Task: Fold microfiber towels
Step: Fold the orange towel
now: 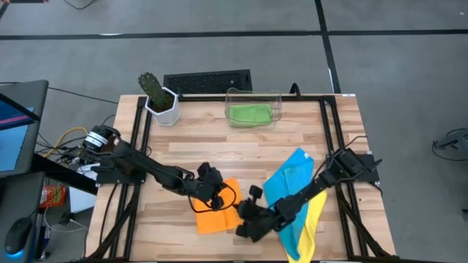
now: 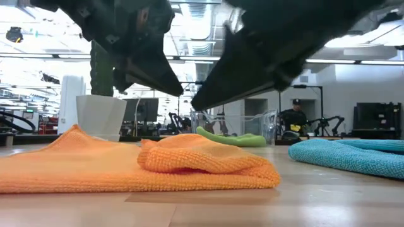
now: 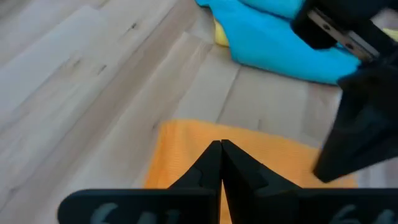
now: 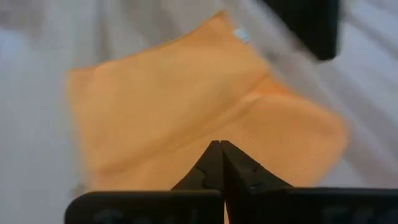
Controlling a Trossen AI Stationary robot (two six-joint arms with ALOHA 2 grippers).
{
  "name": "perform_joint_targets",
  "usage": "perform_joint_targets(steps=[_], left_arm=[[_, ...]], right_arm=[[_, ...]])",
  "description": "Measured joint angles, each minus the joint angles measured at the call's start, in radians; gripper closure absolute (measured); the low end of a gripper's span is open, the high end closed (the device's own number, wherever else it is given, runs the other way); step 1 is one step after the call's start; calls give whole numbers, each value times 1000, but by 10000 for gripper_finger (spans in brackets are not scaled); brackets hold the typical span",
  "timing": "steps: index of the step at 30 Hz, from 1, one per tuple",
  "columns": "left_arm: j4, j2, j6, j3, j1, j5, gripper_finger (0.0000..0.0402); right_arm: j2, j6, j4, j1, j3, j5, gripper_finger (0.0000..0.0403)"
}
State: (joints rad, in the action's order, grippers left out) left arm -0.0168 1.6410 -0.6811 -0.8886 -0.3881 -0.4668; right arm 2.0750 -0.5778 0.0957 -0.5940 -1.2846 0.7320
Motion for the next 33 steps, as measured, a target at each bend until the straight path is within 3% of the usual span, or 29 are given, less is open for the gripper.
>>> perform_joint_targets(steps=[10,18,27,33], left_arm=[[91,149,63,0,71,88,401],[117,242,81,-4,139,209,401],[79,195,50,1,184,223,401],[71,133,41,2,189,242,401]], right_arm=[[8,-29,126,125,0,-22,370],[29,25,139,163,-1,-115,386],[-86,20,175,35,-1,-100,378],[-32,-51,166,-51,1,-89,388]])
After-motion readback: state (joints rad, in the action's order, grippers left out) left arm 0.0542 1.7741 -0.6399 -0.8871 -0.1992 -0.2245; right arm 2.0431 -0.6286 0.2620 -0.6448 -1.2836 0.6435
